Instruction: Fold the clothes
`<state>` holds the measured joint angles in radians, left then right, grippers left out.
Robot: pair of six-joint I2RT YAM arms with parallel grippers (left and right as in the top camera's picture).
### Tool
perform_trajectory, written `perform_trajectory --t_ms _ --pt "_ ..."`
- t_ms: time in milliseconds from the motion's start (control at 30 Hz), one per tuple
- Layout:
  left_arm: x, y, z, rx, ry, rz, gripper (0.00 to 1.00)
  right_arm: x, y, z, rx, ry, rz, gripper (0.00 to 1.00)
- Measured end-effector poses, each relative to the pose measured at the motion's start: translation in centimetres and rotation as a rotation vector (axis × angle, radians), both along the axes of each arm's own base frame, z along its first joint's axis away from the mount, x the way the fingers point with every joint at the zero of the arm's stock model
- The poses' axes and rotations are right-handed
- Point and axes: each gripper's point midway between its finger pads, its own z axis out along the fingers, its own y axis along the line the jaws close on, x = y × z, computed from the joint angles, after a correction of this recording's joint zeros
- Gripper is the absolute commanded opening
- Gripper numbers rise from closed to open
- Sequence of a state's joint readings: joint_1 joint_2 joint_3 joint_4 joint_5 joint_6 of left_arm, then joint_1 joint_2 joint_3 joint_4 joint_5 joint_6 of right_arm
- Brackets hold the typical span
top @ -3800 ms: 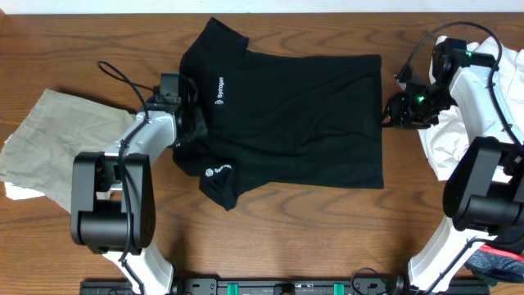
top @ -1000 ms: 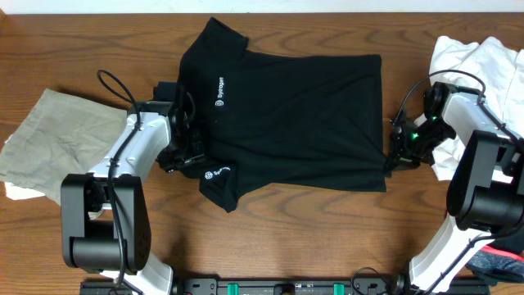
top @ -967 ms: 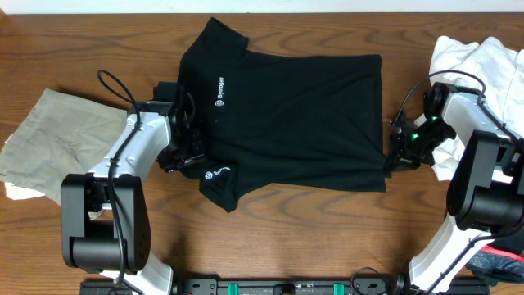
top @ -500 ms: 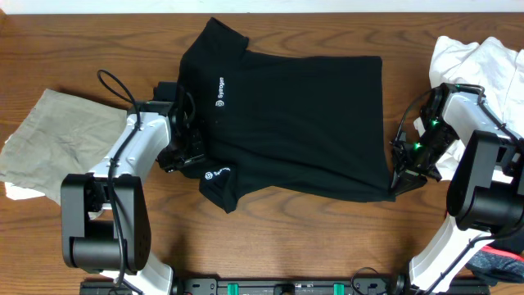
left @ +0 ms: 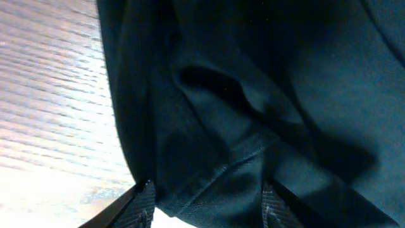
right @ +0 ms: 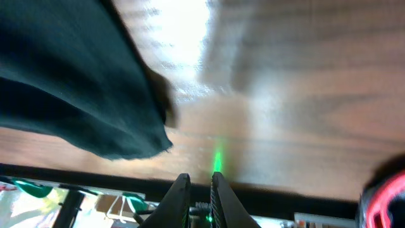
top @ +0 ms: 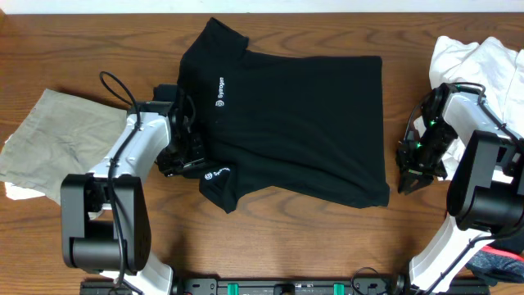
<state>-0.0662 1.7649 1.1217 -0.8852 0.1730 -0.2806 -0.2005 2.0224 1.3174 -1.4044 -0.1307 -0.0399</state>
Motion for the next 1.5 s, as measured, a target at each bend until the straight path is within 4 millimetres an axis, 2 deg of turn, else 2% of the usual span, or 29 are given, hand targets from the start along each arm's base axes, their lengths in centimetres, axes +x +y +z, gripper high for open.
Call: perform_trajectory --t_ms 67,133,267,400,500,600,767,967,1167,1400,1500 --pt "0.2 -0.1 0.6 -0.008 -0.022 -0.005 0.59 0.7 0.5 -0.2 0.036 -0.034 0.0 0.12" --pt "0.5 -0.2 2.1 -0.014 -0.075 -0.009 0.61 1.7 1.1 -0.5 0.079 -0.088 0.0 0.1" --pt "1.1 -0.3 7.0 -0.028 -0.245 -0.021 0.71 4.5 2.5 -1.0 0.178 -0.225 -0.002 0.07" --pt "0.0 -0.9 10.5 -0.062 -0.334 -0.033 0.72 7.2 3.8 -1.2 0.259 -0.356 0.001 0.07" --pt "-1.3 -2.2 11.1 -0.103 -0.316 -0.062 0.72 8.7 4.8 -1.3 0.285 -0.425 0.027 0.1" --pt "-2.7 -3.9 9.9 -0.149 -0.263 -0.102 0.72 10.2 5.9 -1.4 0.297 -0.493 0.072 0.12" --pt "-6.2 -5.7 6.4 -0.218 -0.117 -0.08 0.72 11.8 7.4 -1.8 0.278 -0.564 0.163 0.15" --pt "-8.2 -7.1 3.3 -0.295 -0.044 0.007 0.72 12.3 7.4 -2.1 0.24 -0.583 0.2 0.14" --pt "-8.3 -7.7 1.1 -0.341 -0.054 0.087 0.72 12.0 7.3 -3.0 0.235 -0.558 0.199 0.13" --pt "-7.7 -8.0 -0.9 -0.373 -0.105 0.159 0.71 12.0 7.3 -3.0 0.236 -0.556 0.199 0.12" --pt "-7.4 -8.2 -1.3 -0.388 -0.128 0.184 0.59 12.0 7.3 -3.0 0.236 -0.556 0.199 0.12"
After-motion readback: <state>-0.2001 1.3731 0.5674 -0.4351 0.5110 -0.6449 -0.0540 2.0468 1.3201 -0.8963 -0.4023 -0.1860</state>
